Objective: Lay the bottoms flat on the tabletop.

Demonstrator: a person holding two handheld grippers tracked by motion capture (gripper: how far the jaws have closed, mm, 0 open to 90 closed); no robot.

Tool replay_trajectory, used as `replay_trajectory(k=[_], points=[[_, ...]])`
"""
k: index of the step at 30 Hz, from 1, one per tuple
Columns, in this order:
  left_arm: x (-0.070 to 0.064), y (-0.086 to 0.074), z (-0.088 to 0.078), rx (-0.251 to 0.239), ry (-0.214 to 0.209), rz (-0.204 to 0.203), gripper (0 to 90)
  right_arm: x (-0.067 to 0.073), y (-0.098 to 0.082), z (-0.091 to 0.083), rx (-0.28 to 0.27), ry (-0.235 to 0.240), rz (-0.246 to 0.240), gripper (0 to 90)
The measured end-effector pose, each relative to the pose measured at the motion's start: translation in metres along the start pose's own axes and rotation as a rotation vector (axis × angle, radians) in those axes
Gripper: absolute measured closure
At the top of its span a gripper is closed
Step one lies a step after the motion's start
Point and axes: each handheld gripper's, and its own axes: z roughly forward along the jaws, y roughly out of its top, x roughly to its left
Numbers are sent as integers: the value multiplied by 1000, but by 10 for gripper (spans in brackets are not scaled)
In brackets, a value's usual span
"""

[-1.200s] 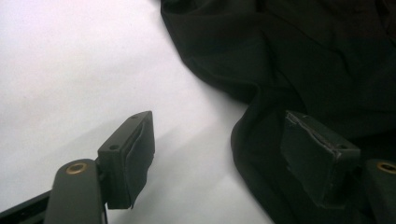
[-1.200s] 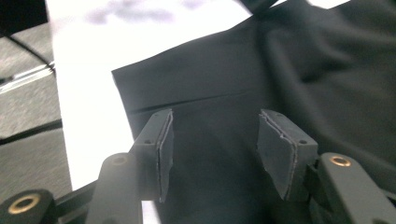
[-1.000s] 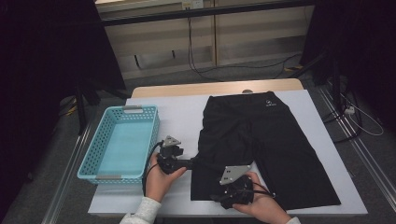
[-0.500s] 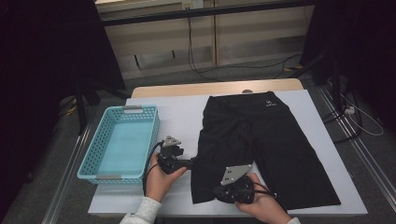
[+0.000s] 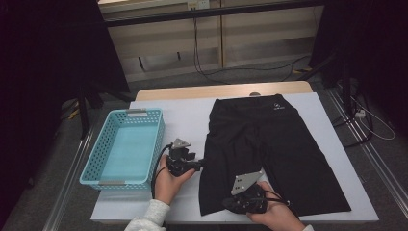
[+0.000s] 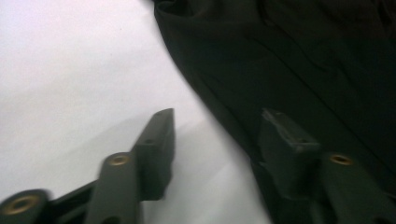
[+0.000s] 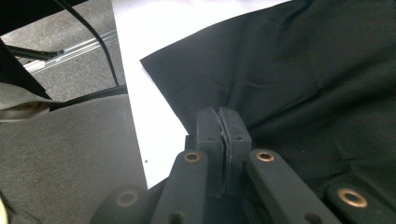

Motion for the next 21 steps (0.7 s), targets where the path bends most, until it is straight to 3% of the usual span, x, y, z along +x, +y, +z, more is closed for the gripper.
replay_trajectory(k=[5, 11, 13, 18, 21], points=[[0, 2, 8, 28, 9, -20, 655, 0, -1, -1, -5, -6, 5, 887], [-2, 3, 9, 66, -20, -51, 889, -1, -1, 0, -6, -5, 3, 887], [-4, 4, 6, 65, 4, -44, 900, -1, -1, -1, -7, 0, 10, 887], [-5, 7, -8, 47, -6, -55, 900, -1, -1, -3, -11, 18, 11, 888], [-4, 4, -8, 79, 3, -57, 900, -1, -1, -5, -20, 32, 14, 888]])
